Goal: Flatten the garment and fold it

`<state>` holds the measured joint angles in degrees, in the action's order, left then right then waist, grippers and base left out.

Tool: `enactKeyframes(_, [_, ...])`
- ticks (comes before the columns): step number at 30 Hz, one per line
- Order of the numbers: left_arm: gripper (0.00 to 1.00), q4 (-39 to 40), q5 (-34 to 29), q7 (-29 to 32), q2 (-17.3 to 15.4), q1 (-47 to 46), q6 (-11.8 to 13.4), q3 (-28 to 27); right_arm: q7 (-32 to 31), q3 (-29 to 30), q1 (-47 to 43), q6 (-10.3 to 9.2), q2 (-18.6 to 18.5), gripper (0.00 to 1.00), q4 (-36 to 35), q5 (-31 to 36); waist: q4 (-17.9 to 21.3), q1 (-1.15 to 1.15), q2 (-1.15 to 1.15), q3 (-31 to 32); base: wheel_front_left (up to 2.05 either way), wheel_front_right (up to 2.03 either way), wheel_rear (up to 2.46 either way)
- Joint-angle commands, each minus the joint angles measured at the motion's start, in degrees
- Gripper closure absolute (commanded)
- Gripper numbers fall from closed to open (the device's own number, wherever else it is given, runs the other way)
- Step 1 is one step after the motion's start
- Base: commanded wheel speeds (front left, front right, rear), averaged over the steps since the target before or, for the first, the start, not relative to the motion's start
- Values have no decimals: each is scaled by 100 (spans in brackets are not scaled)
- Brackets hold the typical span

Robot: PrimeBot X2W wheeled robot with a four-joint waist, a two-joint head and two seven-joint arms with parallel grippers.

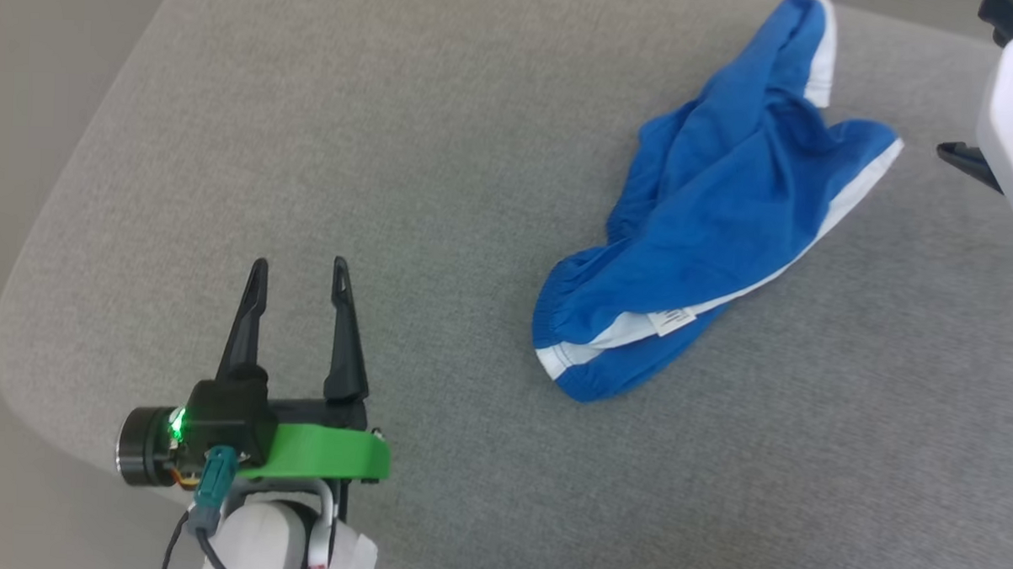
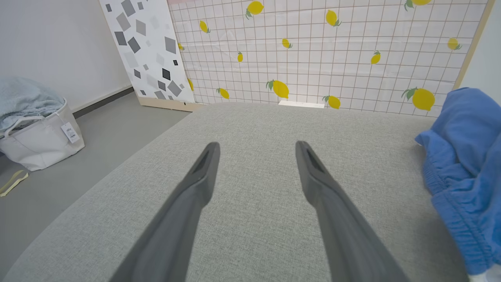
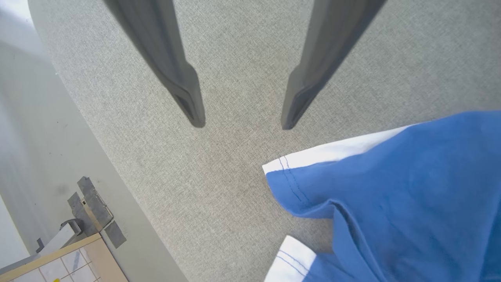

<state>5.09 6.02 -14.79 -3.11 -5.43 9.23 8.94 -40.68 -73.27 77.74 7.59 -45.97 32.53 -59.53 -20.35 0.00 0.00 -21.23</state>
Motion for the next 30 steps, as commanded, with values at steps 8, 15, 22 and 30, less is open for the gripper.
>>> enactKeyframes(8, [0, 48, 199, -21, 23, -355, 175, 248, 129, 31, 85, -10, 196, 0, 423, -67, -478, 0, 0, -632, 0, 0, 0])
enactKeyframes(15, [0, 20, 238, -21, 24, -426, 253, 322, 17, 9, -183, -10, 269, 0, 533, 10, -509, 0, 0, -771, 0, 0, 0])
enactKeyframes(22, [0, -48, 201, -21, 24, -428, 271, 304, 188, 1, -386, -10, 265, 100, 372, -85, -373, 0, 0, -629, 0, 0, 0])
enactKeyframes(30, [0, -191, -18, -21, 24, -103, 155, 6, 1089, -1, -512, -10, 176, 100, -191, -242, 195, 0, 0, 180, 0, 0, 0])
